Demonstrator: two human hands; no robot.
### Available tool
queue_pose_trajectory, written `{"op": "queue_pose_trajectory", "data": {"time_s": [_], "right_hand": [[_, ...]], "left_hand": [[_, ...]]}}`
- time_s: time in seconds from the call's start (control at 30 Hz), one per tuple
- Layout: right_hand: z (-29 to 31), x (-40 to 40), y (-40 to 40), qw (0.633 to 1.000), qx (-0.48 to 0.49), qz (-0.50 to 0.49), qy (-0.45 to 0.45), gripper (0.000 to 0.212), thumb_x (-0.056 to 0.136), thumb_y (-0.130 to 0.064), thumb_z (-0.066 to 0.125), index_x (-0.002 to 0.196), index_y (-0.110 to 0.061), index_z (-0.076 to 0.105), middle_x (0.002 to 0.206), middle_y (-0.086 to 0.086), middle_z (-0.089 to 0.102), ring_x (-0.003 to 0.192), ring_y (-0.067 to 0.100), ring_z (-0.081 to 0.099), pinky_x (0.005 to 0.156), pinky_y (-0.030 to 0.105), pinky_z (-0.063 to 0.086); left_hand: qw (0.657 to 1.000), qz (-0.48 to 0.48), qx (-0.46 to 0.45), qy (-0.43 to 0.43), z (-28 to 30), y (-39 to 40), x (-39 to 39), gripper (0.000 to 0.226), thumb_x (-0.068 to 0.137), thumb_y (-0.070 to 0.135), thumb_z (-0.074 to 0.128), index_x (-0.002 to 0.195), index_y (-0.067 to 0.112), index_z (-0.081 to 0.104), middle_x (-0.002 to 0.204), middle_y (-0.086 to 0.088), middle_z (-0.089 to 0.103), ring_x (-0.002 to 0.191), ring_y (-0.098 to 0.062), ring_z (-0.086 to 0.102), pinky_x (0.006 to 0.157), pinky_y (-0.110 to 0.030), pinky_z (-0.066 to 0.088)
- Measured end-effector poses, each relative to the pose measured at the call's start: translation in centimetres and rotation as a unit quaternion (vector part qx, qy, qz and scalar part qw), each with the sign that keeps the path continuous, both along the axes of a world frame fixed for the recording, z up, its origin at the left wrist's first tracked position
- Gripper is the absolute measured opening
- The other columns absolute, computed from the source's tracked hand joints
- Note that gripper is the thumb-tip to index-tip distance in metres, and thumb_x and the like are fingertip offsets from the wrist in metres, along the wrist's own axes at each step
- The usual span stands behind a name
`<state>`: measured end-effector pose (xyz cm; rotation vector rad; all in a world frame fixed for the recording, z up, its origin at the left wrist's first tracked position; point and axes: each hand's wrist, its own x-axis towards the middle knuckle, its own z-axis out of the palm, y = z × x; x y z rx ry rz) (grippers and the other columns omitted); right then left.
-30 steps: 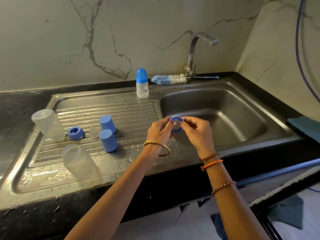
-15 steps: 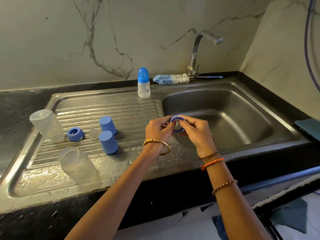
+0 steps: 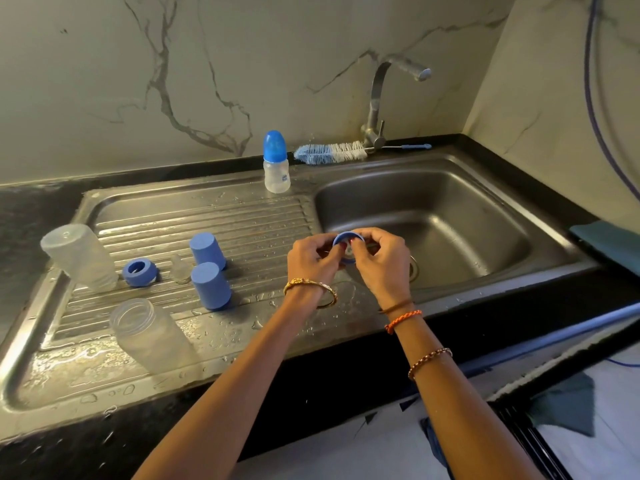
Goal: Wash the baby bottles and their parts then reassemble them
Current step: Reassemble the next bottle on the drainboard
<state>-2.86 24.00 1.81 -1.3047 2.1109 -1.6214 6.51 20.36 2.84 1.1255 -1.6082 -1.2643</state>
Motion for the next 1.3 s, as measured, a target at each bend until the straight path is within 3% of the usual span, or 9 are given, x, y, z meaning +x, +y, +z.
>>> {"op": "queue_pose_trajectory", "data": {"time_s": [0.17,0.37,0.53,0.6,0.73,0.8,0.93,1.07,1.3], "right_hand": [[0.0,-0.6,0.6,0.993,0.009,0.058,-0.106,0.022,0.083,0.002,0.059,0.090,-0.016,0.071,0.079,-0.001,0.069,0.074,0.005,0.064,0.075,0.023,0.055],[1.1,-0.7,1.9,0.955,0.045,0.167,-0.239,0.025,0.084,0.002,0.059,0.101,-0.012,0.069,0.087,0.003,0.070,0.081,0.009,0.066,0.074,0.021,0.056],[0.8,0.4,2.3,0.990,0.004,0.075,-0.116,0.018,0.077,0.001,0.068,0.090,-0.011,0.072,0.077,-0.002,0.068,0.073,0.007,0.065,0.070,0.022,0.056],[0.5,0.5,2.3,0.986,0.002,0.088,-0.141,0.020,0.077,0.002,0.068,0.086,-0.016,0.070,0.076,-0.005,0.068,0.071,0.005,0.065,0.070,0.020,0.055],[0.7,-0.6,2.4,0.900,0.030,0.198,-0.388,0.019,0.092,-0.008,0.051,0.103,-0.007,0.066,0.077,-0.004,0.072,0.075,0.005,0.066,0.075,0.019,0.053],[0.5,-1.1,2.4,0.880,0.044,0.200,-0.429,0.026,0.098,-0.014,0.040,0.106,-0.002,0.062,0.074,-0.005,0.072,0.074,0.006,0.067,0.071,0.018,0.055],[0.2,-1.0,2.4,0.919,0.094,0.209,-0.321,0.030,0.093,0.005,0.042,0.113,-0.009,0.060,0.082,-0.005,0.068,0.081,0.009,0.061,0.072,0.017,0.053],[-0.2,-0.5,2.4,0.957,0.033,0.195,-0.213,0.048,0.082,0.021,0.048,0.118,-0.011,0.054,0.072,-0.017,0.070,0.072,-0.004,0.065,0.065,0.011,0.051],[-1.4,0.1,1.4,0.987,-0.026,0.136,-0.084,0.025,0.074,0.004,0.071,0.098,-0.002,0.070,0.090,0.011,0.070,0.081,0.007,0.066,0.080,0.031,0.054]], "left_hand": [[0.999,-0.006,0.035,0.012,0.5,0.3,0.5,0.014,0.080,0.001,0.066,0.092,0.005,0.072,0.080,-0.009,0.069,0.075,-0.019,0.069,0.068,-0.028,0.059],[1.000,0.008,0.018,-0.007,0.9,0.2,1.1,0.018,0.076,0.001,0.067,0.092,0.005,0.072,0.085,-0.012,0.070,0.075,-0.021,0.069,0.062,-0.028,0.059],[1.000,0.012,0.015,-0.004,0.8,1.0,1.0,0.018,0.074,-0.006,0.065,0.089,0.001,0.072,0.082,-0.015,0.070,0.074,-0.026,0.070,0.068,-0.039,0.059],[1.000,0.015,0.024,0.001,0.8,1.3,1.1,0.017,0.075,-0.006,0.065,0.086,0.004,0.073,0.080,-0.014,0.070,0.071,-0.025,0.070,0.066,-0.037,0.059],[0.990,0.007,0.127,0.064,1.8,1.1,1.8,0.018,0.080,-0.005,0.062,0.093,0.002,0.070,0.077,-0.012,0.066,0.065,-0.017,0.065,0.053,-0.017,0.055],[0.981,0.002,0.165,0.100,2.4,0.9,2.2,0.017,0.081,-0.005,0.061,0.095,0.000,0.068,0.075,-0.009,0.064,0.064,-0.015,0.064,0.053,-0.016,0.055],[0.981,-0.020,0.165,0.104,2.7,0.8,2.8,0.015,0.081,-0.002,0.062,0.094,0.003,0.068,0.080,-0.007,0.065,0.070,-0.017,0.065,0.060,-0.021,0.058],[0.974,-0.030,0.189,0.119,2.8,1.0,2.7,0.010,0.081,-0.001,0.062,0.086,0.006,0.067,0.079,-0.007,0.065,0.069,-0.020,0.065,0.064,-0.027,0.058],[0.961,-0.023,0.234,0.145,2.3,0.9,2.7,0.004,0.080,0.000,0.065,0.083,0.003,0.066,0.081,-0.013,0.064,0.073,-0.023,0.064,0.067,-0.031,0.057]]}}
